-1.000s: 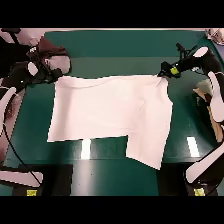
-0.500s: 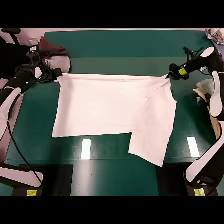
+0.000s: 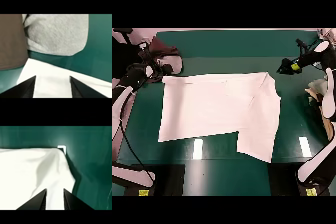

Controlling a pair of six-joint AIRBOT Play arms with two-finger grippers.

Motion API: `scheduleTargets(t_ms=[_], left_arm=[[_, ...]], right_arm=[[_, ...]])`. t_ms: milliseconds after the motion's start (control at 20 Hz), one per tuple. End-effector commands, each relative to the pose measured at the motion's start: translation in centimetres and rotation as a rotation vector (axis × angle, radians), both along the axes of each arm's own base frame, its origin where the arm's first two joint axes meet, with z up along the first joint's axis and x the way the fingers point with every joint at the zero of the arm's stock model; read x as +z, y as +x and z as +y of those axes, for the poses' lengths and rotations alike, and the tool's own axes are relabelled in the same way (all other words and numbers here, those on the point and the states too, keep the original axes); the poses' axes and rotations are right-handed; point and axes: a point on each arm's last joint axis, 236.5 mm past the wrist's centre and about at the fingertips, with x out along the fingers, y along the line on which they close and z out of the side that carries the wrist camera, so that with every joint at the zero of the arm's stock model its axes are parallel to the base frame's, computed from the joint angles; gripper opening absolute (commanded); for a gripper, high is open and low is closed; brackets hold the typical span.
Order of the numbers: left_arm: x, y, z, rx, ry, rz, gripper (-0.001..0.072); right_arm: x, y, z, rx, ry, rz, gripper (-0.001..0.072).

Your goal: Fold the shirts.

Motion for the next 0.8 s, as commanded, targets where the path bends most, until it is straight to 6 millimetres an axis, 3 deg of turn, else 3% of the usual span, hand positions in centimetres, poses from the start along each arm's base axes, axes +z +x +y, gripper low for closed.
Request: scheduleTargets(t_ms=[0,150,200,250,300,400,550,750], left_arm=[[1.6,-0.1,0.7,0.002,0.037,0.027,0.0516],[2.7,-2.2,2.3,-0.008,0.139,0.143,0.0516],[2.6,-3.3,2.5,-0.018,0.158,0.184,0.0516],[2.4,-4.4,2.6,-0.012,0.16,0.223,0.0516],[2.4,-5.4,2.7,-0.008,0.158,0.248,0.0516],[2.4,-7.2,2.5,-0.008,0.145,0.262,0.0515],[3.0,-10.1,1.8,-0.029,0.12,0.264,0.0514],[2.5,-14.7,0.6,-0.103,0.111,0.332,0.0514]], right_arm=[[2.2,-2.1,0.5,0.006,0.002,-0.002,0.0266],[2.7,-5.1,2.3,0.036,0.025,0.023,0.0267],[2.2,-6.1,2.9,0.043,0.027,0.04,0.0311],[1.6,-6.9,3.5,0.043,0.04,0.055,0.0441],[1.2,-7.5,4.7,0.054,0.079,0.067,0.0508],[0.4,-8.4,7.8,0.095,0.173,0.072,0.0508],[-1.5,-6.9,9.9,0.087,0.149,0.003,0.0506],[-2.1,-3.3,10.7,0.065,0.085,-0.132,0.0505]])
